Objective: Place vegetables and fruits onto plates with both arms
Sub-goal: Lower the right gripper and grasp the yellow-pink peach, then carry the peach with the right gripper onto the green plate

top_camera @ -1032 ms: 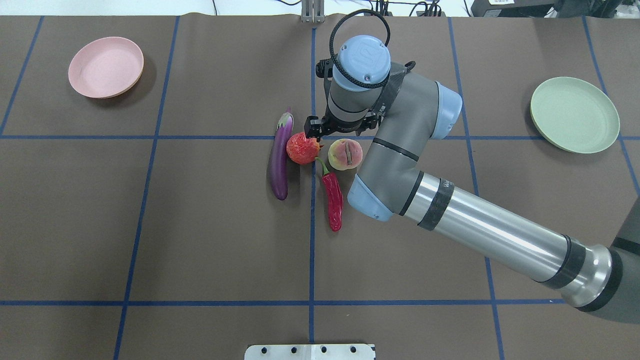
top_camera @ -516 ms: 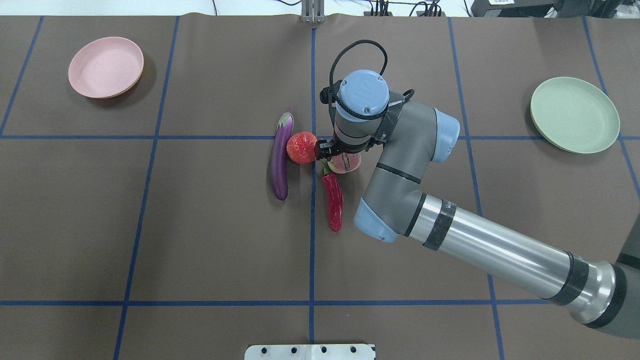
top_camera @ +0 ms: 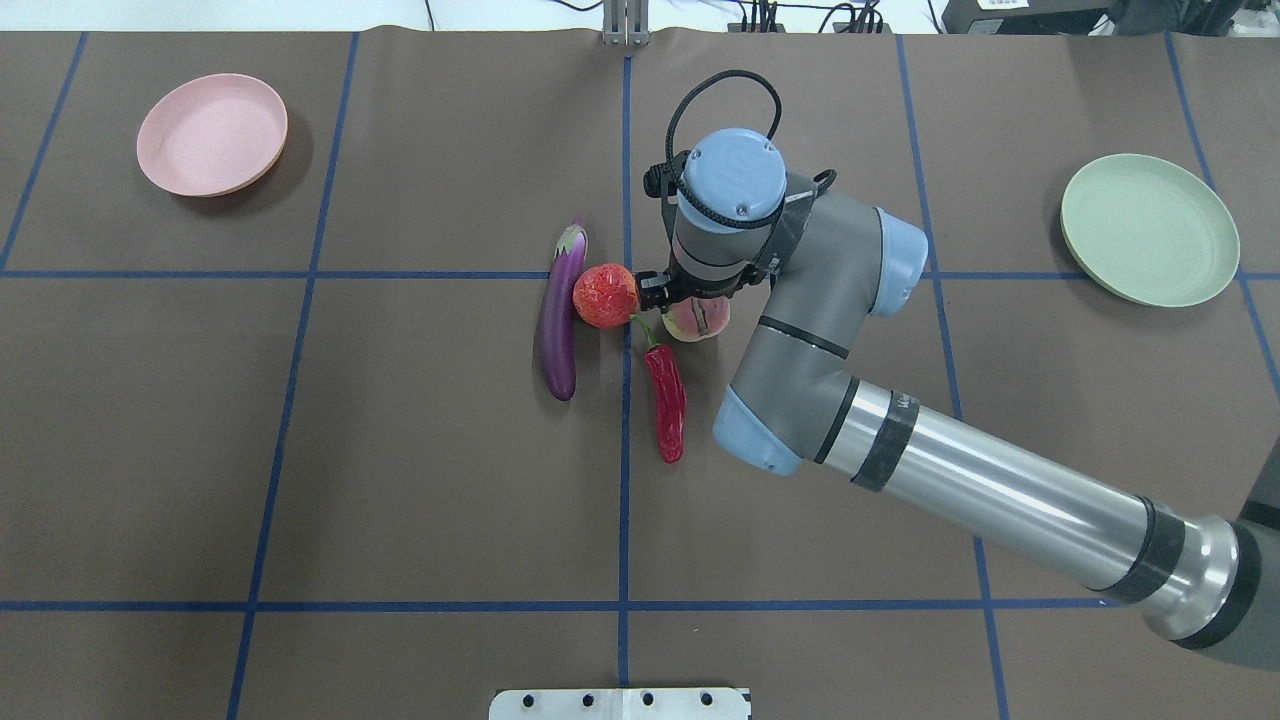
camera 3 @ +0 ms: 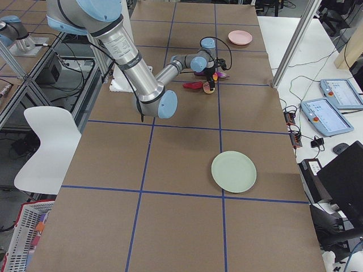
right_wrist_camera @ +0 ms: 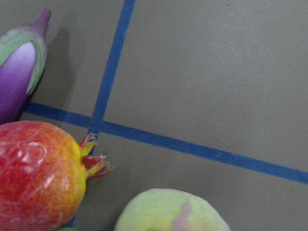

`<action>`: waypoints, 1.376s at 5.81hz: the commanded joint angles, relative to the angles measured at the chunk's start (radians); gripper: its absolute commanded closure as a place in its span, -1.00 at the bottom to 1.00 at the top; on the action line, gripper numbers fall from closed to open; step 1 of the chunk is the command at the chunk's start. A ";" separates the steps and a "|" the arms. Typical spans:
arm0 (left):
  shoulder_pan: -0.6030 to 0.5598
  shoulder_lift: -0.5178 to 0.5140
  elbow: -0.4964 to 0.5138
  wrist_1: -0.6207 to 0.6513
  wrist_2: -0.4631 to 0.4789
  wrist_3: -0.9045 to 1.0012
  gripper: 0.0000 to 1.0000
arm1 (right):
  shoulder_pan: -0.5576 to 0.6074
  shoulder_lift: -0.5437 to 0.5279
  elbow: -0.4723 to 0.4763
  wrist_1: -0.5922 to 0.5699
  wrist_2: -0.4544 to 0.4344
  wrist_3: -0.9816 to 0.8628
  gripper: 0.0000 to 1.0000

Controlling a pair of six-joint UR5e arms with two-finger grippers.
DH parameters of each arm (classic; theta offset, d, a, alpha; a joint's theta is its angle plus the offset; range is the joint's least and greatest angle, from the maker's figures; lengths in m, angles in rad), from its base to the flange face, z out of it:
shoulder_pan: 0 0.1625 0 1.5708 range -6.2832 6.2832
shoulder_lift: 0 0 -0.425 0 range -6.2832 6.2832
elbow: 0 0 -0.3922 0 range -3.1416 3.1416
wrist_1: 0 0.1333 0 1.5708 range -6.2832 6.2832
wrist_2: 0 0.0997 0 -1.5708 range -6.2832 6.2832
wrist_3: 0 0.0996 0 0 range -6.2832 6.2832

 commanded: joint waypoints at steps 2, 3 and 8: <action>0.000 0.000 0.000 -0.017 0.000 -0.002 -1.00 | 0.099 -0.002 0.022 -0.002 0.097 -0.011 1.00; 0.000 0.000 0.000 -0.017 -0.002 0.000 -1.00 | 0.184 -0.046 0.025 -0.003 0.199 -0.133 1.00; 0.002 -0.008 0.001 -0.017 -0.002 0.000 -1.00 | 0.703 -0.514 -0.033 -0.001 0.515 -1.176 1.00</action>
